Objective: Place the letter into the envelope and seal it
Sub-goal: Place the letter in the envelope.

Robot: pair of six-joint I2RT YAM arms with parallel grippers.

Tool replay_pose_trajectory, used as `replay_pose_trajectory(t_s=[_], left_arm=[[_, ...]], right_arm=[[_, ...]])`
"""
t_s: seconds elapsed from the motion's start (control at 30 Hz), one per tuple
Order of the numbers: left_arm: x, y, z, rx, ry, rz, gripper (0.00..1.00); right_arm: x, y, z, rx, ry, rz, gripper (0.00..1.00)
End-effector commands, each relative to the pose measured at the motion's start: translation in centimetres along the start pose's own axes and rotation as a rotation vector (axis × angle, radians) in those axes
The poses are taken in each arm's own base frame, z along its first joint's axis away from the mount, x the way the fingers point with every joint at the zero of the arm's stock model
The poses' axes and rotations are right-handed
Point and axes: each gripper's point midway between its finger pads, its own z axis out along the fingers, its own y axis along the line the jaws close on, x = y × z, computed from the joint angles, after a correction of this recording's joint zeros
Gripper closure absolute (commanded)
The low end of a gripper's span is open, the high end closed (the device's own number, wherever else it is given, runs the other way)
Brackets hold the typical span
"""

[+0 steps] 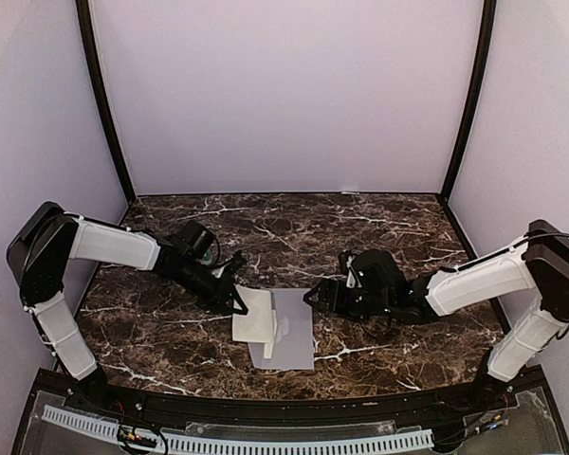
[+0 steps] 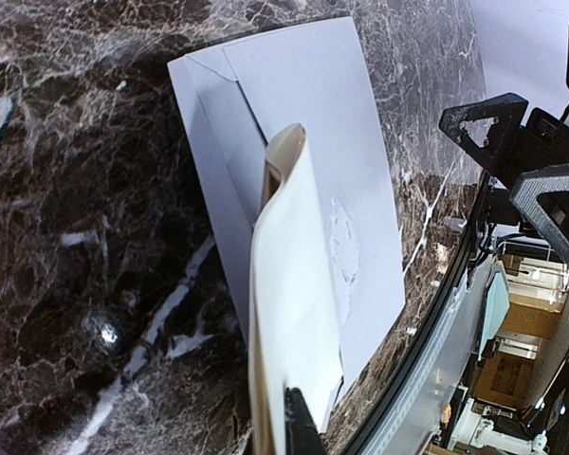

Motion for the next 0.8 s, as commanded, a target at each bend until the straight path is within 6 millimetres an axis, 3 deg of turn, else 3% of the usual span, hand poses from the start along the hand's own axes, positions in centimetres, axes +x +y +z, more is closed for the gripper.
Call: replay_pose_trajectory(t_s=[0.0,0.43,0.77], left_arm=[[0.7,0.7,0.4,0.007,0.013,-0.021,1.00],[1.0,1.6,1.4,0.008,0.023,-0.056,1.00],[2.5,3.7,1.9,-0.056,0.043,-0.108,1.00]], right_arm=[[-0.1,1.7,0.7,-0.057,0.003,0.006,0.20],[1.6,1.6,2.2,-0.089,0.057,0.036,0.21],[2.4,2.0,3.3,-0.128,0.093,0.054,0.21]])
